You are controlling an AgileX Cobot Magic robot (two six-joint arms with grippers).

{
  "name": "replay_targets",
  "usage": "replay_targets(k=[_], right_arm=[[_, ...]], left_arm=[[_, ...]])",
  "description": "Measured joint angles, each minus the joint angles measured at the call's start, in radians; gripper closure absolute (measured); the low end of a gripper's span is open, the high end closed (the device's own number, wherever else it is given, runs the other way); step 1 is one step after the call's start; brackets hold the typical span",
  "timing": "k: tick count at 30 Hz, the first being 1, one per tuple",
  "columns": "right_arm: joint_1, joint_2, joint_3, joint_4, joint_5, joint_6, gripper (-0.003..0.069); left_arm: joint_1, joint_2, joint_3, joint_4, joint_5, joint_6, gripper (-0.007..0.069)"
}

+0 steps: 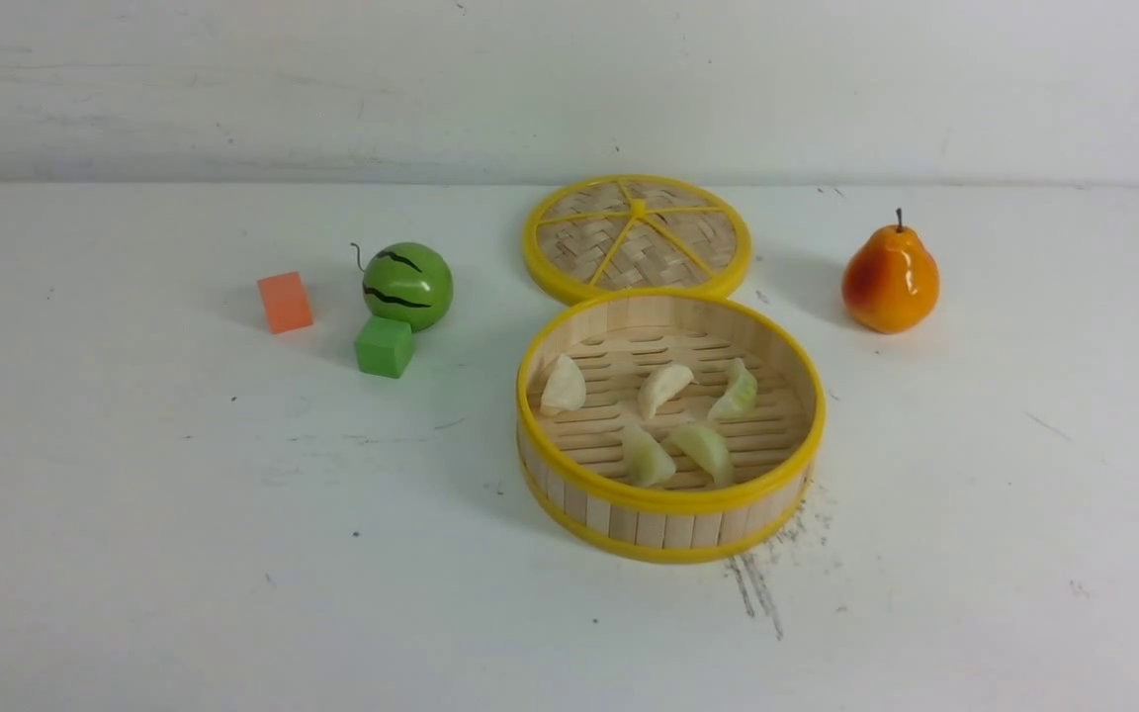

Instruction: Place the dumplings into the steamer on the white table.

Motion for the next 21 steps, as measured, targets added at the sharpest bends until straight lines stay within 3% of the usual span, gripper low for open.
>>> replay_targets(k=[5, 13, 21], right_arm=[[-0.145, -0.167, 0.264, -0.122, -0.098, 0.179, 0.068], [-0.374, -0.359, 0.453, -0.368, 0.051, 0.421, 0.068], [-0.422, -0.362, 0.465, -0.385, 0.207, 0.454, 0.068]], left_arm=[[0.0, -0.001, 0.0, 0.0, 0.0, 0.0, 0.0551], [0.0, -0.001, 0.0, 0.002, 0.0, 0.0, 0.0545], [0.0, -0.001, 0.0, 0.003, 0.0, 0.0, 0.0538]])
